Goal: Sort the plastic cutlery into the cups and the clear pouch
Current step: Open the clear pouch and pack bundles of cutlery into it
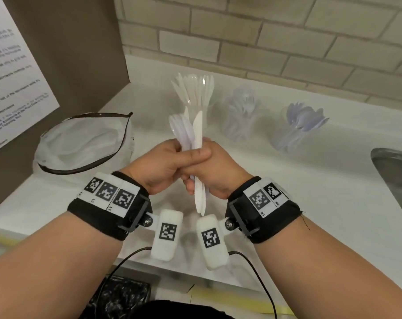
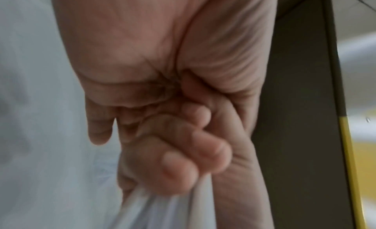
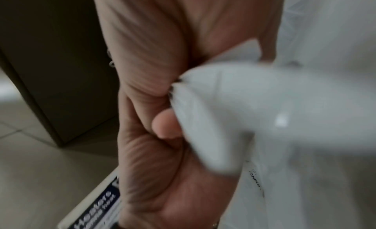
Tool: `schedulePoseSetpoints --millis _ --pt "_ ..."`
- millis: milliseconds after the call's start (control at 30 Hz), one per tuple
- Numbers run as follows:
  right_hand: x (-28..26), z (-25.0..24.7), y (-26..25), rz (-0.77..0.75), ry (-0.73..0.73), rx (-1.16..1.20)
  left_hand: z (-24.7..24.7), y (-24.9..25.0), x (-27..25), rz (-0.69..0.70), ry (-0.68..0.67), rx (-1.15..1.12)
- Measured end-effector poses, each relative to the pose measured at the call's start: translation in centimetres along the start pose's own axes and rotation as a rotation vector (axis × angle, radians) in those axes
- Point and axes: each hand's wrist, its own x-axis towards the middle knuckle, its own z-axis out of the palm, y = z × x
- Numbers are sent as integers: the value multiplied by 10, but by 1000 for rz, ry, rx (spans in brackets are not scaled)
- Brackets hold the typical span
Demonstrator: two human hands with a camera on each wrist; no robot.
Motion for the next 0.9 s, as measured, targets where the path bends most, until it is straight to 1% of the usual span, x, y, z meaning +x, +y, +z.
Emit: schedulePoseSetpoints --millis 67,167,233,267,300,333,367,433,467,533,633,700,767,833,900 --pt "1 4 1 21 8 -31 3 -2 -2 -13 34 -23" --pt "0 9 3 116 -32 -7 1 -2 -8 -24 94 -72" --pt "-2 8 3 160 -80 14 -2 -2 -10 -11 142 -149" --pt "-2 5 3 169 -75 -22 -5 -2 -10 1 179 -215" --pt "-1 1 2 167 -40 -61 -7 0 -10 16 205 -296" --pt "1 -3 -1 151 37 -81 -11 0 -9 34 220 -353" --pt "3 -8 -4 128 146 -71 -14 0 -7 47 232 -367" --pt "8 -16 -13 48 362 -34 -18 -2 -6 34 259 -298" --pt "11 -18 -16 1 419 -45 -17 -2 -6 10 258 -240" --pt "14 -15 -20 -45 424 -75 -13 -3 -6 -30 203 -144" --pt "19 -11 -16 -50 420 -80 -7 -6 -5 -40 129 -120" --pt "20 -11 -13 -33 449 -62 -4 -8 -4 -44 135 -151" --pt "21 -11 -11 -13 459 22 -2 -11 -3 -44 140 -191" --pt "21 -10 -11 -20 472 92 -1 -13 -2 -51 140 -215" --pt "21 -11 -14 -42 520 101 -1 -15 -1 -69 144 -219"
